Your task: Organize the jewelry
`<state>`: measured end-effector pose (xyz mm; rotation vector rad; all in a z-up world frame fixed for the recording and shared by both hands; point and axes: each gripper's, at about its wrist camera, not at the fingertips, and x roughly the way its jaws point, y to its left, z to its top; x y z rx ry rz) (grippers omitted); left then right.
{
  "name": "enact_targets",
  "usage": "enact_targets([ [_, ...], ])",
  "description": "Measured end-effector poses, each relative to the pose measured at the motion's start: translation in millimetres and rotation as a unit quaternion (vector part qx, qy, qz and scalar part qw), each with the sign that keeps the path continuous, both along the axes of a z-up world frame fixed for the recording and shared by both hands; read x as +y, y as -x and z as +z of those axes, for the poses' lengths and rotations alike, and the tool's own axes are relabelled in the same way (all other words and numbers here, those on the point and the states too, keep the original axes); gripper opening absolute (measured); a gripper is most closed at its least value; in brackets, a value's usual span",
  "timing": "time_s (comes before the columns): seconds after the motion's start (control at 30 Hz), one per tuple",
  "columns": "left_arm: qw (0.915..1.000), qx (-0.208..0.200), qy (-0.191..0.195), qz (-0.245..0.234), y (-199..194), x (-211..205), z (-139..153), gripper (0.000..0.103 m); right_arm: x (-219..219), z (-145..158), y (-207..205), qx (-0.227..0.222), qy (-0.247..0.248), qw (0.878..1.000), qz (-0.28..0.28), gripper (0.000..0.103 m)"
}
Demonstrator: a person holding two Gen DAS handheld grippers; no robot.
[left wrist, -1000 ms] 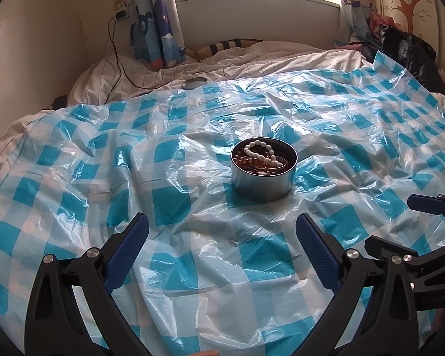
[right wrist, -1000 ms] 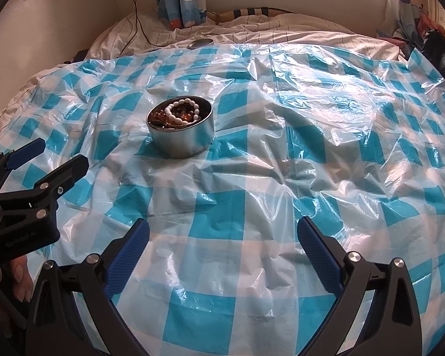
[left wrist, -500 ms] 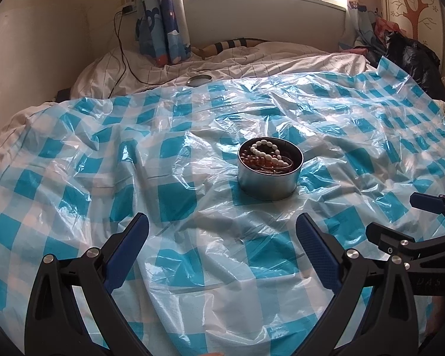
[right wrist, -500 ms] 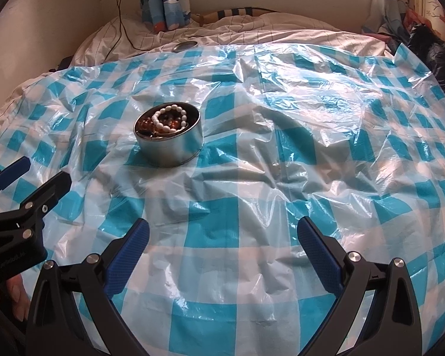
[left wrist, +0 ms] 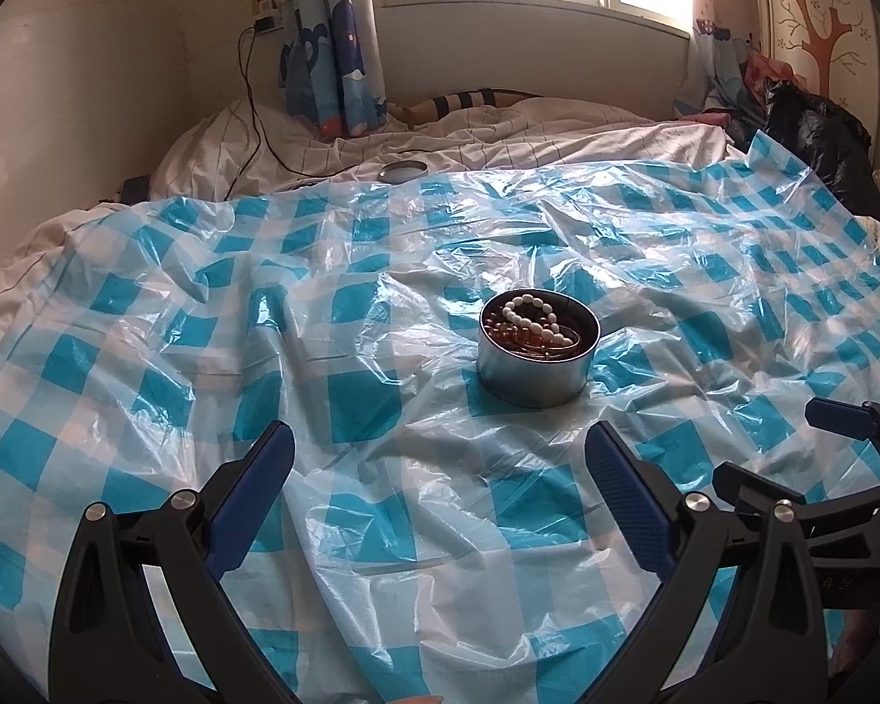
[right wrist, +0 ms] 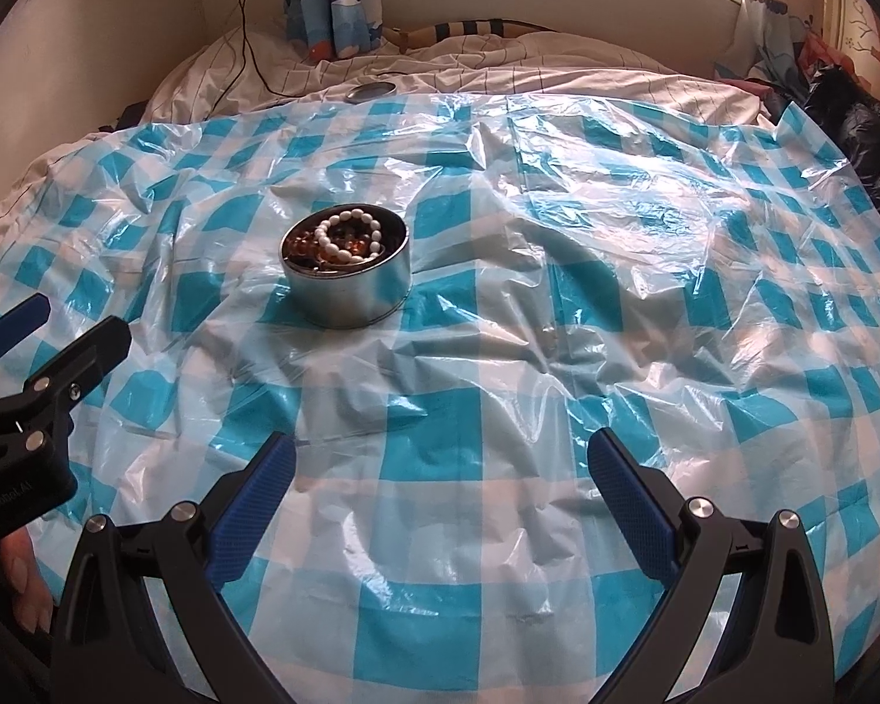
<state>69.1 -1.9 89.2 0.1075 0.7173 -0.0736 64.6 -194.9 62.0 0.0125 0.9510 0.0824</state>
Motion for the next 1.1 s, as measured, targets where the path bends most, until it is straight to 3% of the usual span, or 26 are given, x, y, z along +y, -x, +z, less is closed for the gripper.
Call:
enact_targets([
  [0.57,0.9999,-0.011,0.008,0.008,23,11,23,0.095,13,6,14,-0.001,0.005,1.000,0.007,0.096],
  [0.87,0.9997,-0.001,0.013,0.020,26,20,4,0.095,10,-5,10,0.003,0.009,1.000,0.000,0.096],
  [1.0,0.9986,0.028,0.026,0.036,17,33,-19,0.095,-1,-5,4,-0.008,-0.010,1.000,-0.022,0.096],
  [1.1,0.9981,0.021,0.036,0.045,14,43,-24,0.095,-6,-4,0,-0.012,-0.027,0.999,-0.037,0.096],
])
